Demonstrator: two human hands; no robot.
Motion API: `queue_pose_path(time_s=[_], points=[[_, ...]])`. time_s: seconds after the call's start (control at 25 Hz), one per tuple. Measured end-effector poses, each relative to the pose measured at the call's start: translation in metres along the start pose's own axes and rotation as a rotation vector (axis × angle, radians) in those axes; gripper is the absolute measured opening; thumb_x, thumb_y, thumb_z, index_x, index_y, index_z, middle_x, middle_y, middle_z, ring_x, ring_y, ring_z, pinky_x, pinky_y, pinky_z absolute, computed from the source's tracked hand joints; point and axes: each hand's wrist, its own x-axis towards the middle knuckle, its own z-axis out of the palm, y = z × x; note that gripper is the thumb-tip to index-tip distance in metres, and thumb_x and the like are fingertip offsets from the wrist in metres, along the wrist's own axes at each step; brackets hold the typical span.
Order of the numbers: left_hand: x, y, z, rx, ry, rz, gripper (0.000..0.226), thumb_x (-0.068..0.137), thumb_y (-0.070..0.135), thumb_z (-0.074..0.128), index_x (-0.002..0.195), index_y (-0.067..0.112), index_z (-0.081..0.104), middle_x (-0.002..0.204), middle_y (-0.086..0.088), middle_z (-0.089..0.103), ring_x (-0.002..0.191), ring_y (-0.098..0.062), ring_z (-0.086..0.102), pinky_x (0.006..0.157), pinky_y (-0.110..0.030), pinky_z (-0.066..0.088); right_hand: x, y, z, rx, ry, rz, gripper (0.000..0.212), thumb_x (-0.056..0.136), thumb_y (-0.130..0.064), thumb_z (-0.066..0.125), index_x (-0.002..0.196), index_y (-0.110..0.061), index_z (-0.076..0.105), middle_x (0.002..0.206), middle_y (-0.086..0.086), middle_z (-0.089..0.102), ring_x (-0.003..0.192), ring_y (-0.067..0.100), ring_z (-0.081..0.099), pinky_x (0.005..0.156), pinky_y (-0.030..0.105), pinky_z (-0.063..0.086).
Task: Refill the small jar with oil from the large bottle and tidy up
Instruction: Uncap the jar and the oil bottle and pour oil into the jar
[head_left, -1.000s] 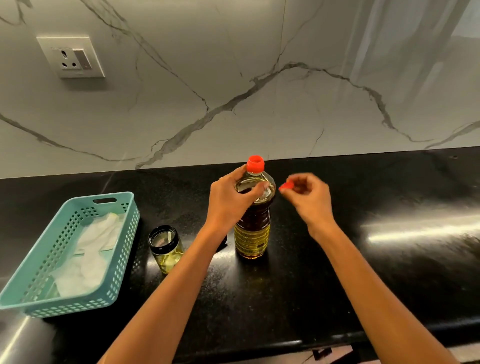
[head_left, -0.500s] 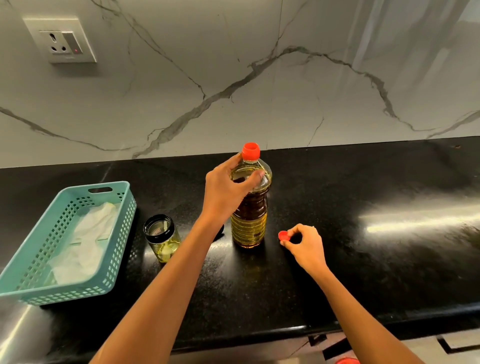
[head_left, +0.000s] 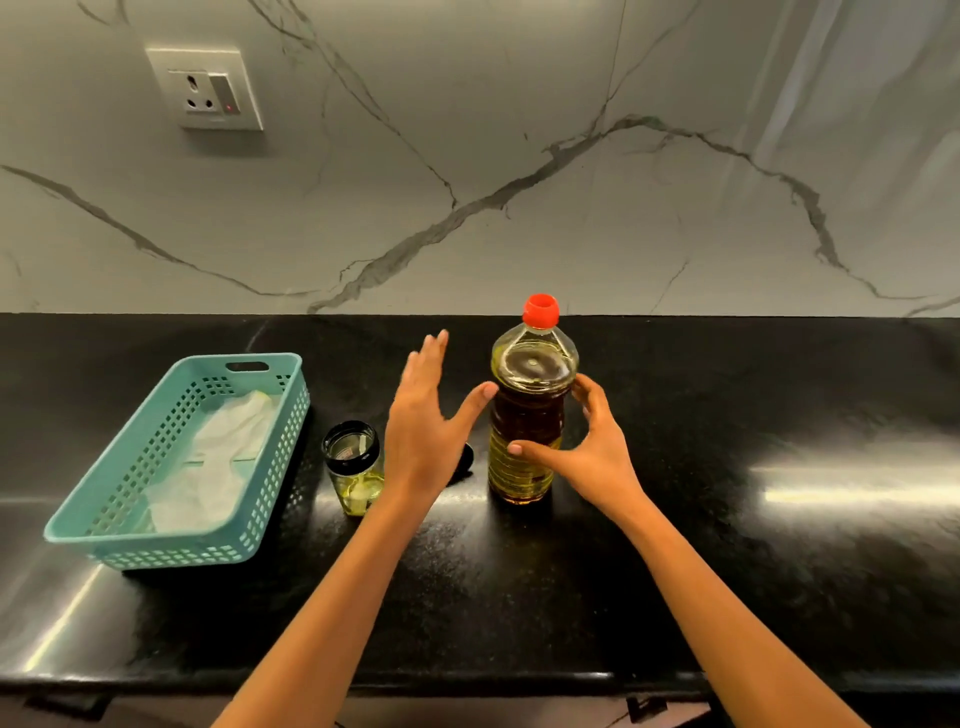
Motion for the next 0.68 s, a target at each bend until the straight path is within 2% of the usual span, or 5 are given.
queue_pose_path(time_s=[0.08,0.16,0.4,0.68], points=[[-0.012,-0.025,-0.017,0.087,0.117,-0.049,0.076,0.08,0.043,0.063,0.143,0.016,0.029,0.152,-0.003,0.026,0.143,-0.018,0.012,0.108,-0.026,0.017,0.003,-0.004,0.011,0.08,0.004,-0.011,0.096,0.053,-0.028,0.088,0.133,-0.024,0.035,0.118,-0.021,0.047,0.107,-0.007,0.045,0.093,0.019,0.035],[-0.02,-0.053,-0.033,0.152,0.177,-0.125,0.077,0.079,0.036,0.069,0.141,0.012,0.031,0.151,-0.007,0.027,0.142,-0.021,0.015,0.11,-0.027,0.017,0.008,-0.006,0.023,0.127,0.062,-0.008,0.09,0.052,-0.026,0.089,0.128,-0.023,0.041,0.114,-0.016,0.053,0.106,-0.001,0.051,0.093,0.025,0.042],[-0.036,-0.101,-0.05,0.069,0.105,-0.343,0.083,0.072,0.028,0.078,0.14,0.011,0.033,0.14,-0.009,0.043,0.129,-0.022,0.04,0.103,-0.026,0.03,0.019,-0.009,0.039,0.169,0.213,0.026,0.08,0.052,-0.024,0.089,0.122,-0.022,0.049,0.115,-0.005,0.06,0.107,0.008,0.056,0.091,0.028,0.046],[-0.03,-0.124,-0.06,0.045,0.111,-0.275,0.069,0.068,0.031,0.08,0.128,0.015,0.05,0.118,-0.003,0.062,0.111,-0.015,0.056,0.093,-0.021,0.042,0.023,-0.017,0.057,0.126,0.354,-0.002,0.074,0.055,-0.014,0.088,0.121,-0.016,0.052,0.109,-0.007,0.061,0.1,0.006,0.057,0.088,0.022,0.045]])
